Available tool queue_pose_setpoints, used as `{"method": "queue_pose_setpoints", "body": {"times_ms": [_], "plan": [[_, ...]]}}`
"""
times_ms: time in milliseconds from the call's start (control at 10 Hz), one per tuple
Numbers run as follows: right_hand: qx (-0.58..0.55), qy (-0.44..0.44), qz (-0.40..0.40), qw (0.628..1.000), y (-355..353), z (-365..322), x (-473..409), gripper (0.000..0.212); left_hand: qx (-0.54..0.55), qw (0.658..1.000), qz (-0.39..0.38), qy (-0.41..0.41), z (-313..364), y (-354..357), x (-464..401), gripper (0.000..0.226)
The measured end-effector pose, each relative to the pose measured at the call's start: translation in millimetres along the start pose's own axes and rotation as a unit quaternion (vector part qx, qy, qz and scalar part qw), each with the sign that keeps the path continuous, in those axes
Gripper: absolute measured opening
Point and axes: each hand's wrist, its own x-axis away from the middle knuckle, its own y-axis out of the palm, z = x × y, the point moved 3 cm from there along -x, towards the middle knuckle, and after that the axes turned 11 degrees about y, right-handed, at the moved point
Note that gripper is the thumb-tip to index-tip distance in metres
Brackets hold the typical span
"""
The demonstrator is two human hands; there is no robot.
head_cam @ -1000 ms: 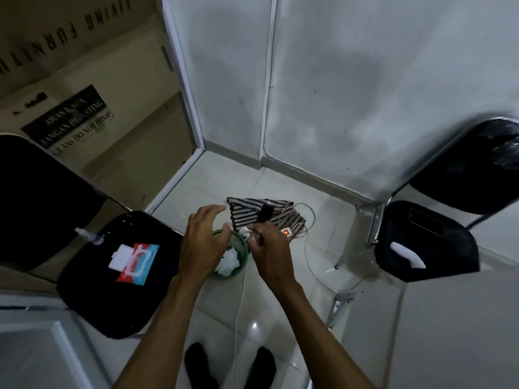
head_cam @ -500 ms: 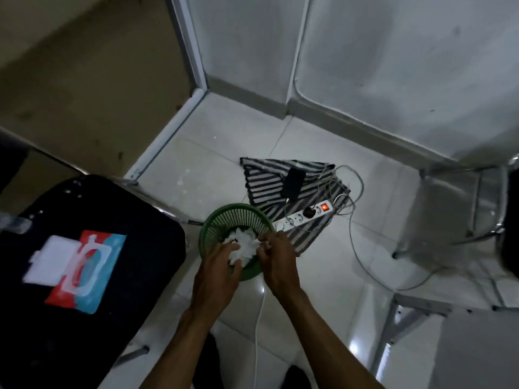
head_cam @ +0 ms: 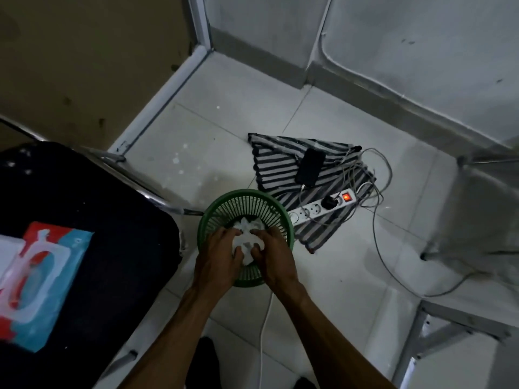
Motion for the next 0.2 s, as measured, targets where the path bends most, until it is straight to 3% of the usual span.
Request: {"method": "queue_pose_setpoints", "body": {"times_ms": [200], "plan": [[0.006,-0.043,0.063,0.997,-77.8,-45.9,26.3,0.036,0.016,0.999,0.03,0.029,55.3,-53.5,-5.3,0.027]]}}
